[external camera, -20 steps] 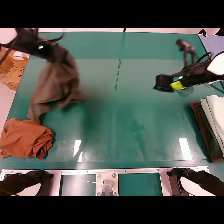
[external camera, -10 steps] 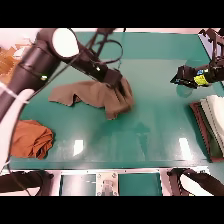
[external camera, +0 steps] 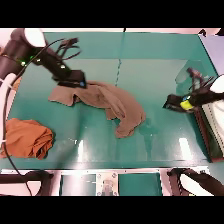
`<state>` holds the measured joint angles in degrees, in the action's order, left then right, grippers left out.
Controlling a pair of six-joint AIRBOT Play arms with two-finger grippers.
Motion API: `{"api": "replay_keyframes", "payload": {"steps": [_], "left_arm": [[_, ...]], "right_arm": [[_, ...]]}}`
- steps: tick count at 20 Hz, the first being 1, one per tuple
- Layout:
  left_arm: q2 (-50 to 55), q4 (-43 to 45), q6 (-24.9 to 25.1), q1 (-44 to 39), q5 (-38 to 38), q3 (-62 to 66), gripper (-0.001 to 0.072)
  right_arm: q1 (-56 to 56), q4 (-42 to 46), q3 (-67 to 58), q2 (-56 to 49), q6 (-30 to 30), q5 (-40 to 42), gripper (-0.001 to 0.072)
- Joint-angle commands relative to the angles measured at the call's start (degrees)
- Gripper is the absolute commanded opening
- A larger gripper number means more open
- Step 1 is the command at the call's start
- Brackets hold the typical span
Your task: Fold the shirts.
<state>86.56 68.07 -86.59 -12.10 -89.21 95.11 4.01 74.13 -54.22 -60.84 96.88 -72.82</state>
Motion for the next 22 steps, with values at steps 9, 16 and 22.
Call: {"api": "replay_keyframes", "payload": {"steps": [9, 16, 22], "left_arm": [[2.89, -1.4, 3.52, 18.51, 23.71, -19.69, 0.0631], [4.17, 1.11, 5.22, 18.51, 30.53, -19.41, 0.063], [4.17, 7.85, 5.18, 18.51, 31.82, -19.41, 0.063]], "right_arm": [[-18.05, -30.1, 24.11, 0.04, -12.48, 14.19, 0.0553], [-34.01, -37.44, 23.71, -7.13, -11.52, 41.24, 0.0593], [-29.86, -33.83, 19.12, -9.68, -14.86, 36.79, 0.0015]]}}
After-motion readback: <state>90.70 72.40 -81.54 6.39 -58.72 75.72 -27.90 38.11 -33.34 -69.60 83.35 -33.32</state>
